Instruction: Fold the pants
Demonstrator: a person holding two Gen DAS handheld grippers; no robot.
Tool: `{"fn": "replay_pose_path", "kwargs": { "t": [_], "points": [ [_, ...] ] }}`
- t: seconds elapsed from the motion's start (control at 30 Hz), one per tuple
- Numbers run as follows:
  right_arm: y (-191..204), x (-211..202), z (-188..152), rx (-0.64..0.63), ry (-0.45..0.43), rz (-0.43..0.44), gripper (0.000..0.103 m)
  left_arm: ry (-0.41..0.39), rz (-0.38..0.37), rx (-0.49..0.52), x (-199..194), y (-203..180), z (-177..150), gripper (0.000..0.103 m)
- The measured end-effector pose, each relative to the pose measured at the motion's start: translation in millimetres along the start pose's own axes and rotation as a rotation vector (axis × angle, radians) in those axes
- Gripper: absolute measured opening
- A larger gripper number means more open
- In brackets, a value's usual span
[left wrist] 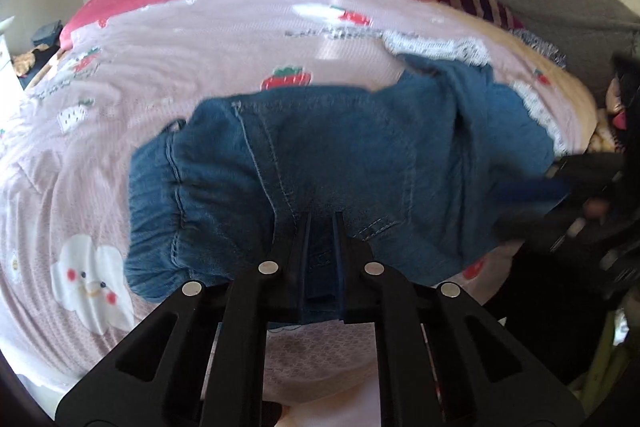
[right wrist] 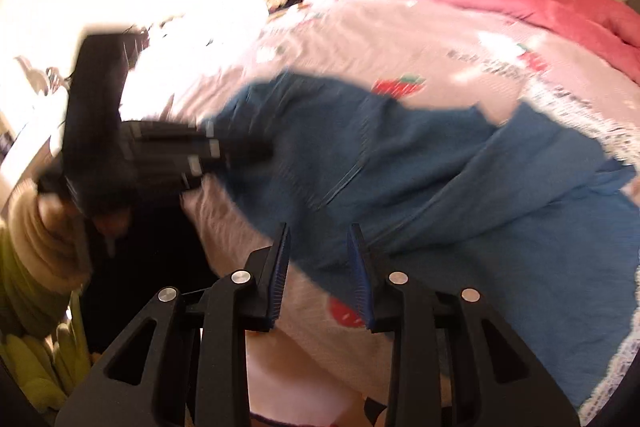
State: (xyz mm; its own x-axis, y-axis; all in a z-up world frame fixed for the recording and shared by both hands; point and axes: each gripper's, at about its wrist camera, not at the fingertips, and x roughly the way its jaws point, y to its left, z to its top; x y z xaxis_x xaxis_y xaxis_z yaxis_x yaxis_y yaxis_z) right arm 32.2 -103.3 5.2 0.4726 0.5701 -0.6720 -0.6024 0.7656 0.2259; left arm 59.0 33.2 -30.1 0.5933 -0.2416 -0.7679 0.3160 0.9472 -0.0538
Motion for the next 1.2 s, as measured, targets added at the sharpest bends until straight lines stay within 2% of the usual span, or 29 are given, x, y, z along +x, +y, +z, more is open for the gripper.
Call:
{"fn": "replay_pose_path", "kwargs": {
  "t": [0.17,0.37,0.47,0.57,0.63,0.7,0.77,0.8,0.83,0.93,1.07,1.2],
  "points": [
    [-7,13,11,0.0,0.004,-0.02,0.029,-0.006,0.009,0.005,9,2,-11,0.004],
    [-21,57,9,0.053,0.115,-0.06,0.029,-0.016,-0.027,-0.034,13,10,-15,0.004],
    [-25,57,5,0.065,0.102,-0.046,0.028,-0.023,-0.041,-0.045,13,13,-15,0.004],
    [-30,45,6,0.105,0.079,-0.006,0.028,-0.043,-0.006,-0.037,6,7,-14,0.004],
    [-34,31,10,0.123,0.037,0.013,0.035,-0.078,0.022,-0.01,-4,1,-12,0.006],
    [-41,8,13,0.139,-0.018,-0.001,0.043,-0.1,0.027,-0.006,-16,-3,-10,0.016],
    [-51,-14,14,0.161,-0.064,-0.031,0.046,-0.125,0.009,-0.023,-27,-4,-6,0.039],
    [-57,-24,15,0.178,-0.083,-0.053,0.051,-0.13,-0.002,-0.022,-31,-7,-4,0.041],
    [-60,-29,14,0.188,-0.091,-0.065,0.055,-0.143,-0.025,-0.016,-37,-12,-1,0.044],
    [-76,-46,12,0.216,-0.12,-0.123,0.062,-0.17,-0.092,0.002,-45,-27,7,0.067],
    [-93,-61,10,0.241,-0.133,-0.2,0.073,-0.145,-0.193,0.035,-34,-52,20,0.068],
    [-101,-67,16,0.241,-0.136,-0.239,0.08,-0.096,-0.273,0.041,-11,-73,33,0.068]
  ]
}}
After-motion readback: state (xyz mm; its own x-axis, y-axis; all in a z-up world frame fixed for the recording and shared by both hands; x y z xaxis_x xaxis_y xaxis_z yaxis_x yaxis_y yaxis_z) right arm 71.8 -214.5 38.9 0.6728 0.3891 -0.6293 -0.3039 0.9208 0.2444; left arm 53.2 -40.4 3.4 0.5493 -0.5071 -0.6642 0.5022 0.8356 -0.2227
